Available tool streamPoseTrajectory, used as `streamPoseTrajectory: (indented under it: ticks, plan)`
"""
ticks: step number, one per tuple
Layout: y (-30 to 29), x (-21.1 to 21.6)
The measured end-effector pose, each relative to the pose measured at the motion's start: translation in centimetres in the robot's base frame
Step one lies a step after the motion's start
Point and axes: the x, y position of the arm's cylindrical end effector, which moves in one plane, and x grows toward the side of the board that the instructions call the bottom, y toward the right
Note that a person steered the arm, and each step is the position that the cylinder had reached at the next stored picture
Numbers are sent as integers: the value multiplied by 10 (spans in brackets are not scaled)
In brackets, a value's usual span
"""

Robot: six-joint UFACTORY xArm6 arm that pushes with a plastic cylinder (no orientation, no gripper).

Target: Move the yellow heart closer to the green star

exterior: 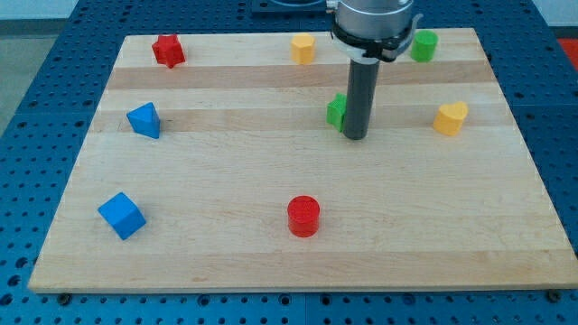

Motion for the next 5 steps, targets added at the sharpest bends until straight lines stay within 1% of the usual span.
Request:
streamPoseTrajectory:
  ticks: [1, 2, 4, 5]
  plan:
    - [25, 16]
    - [56, 19]
    - [120, 17]
    - [125, 2]
